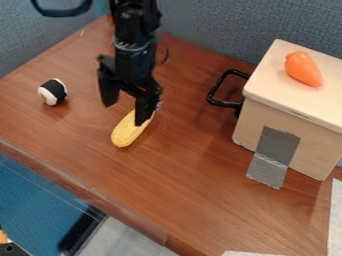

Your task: Moved the maize to the top side of the table

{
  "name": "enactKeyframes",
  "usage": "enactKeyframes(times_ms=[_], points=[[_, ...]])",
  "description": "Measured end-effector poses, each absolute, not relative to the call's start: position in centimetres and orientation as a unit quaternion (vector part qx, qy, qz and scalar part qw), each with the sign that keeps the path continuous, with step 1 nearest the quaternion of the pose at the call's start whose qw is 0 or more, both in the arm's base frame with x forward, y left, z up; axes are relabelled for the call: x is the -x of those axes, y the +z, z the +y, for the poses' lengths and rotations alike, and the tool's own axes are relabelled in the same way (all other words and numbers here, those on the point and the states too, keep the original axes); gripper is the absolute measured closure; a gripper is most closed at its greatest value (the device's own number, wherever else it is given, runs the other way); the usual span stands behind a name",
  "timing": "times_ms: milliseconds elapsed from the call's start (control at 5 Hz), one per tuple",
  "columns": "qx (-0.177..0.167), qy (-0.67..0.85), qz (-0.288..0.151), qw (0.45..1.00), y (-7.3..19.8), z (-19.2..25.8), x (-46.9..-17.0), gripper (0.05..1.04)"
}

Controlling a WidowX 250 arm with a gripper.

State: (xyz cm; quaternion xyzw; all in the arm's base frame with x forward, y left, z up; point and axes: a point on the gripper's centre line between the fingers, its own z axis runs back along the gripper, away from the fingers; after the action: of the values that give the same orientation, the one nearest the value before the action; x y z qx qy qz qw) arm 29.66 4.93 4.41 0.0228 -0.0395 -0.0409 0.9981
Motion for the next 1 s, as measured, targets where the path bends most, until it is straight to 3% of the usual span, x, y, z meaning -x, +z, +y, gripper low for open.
enactKeyframes(times_ms=[200,600,800,1000], points=[[-0.019,-0.022,0.017,0.999,1.87,5.55,-28.7,0.083],[-0.017,-0.007,0.037,0.999,1.41,5.91,-29.47,0.137],[-0.015,0.001,0.036,0.999,1.54,6.19,-29.5,0.427],[-0.015,0.004,0.039,0.999,1.71,6.21,-29.58,0.608]])
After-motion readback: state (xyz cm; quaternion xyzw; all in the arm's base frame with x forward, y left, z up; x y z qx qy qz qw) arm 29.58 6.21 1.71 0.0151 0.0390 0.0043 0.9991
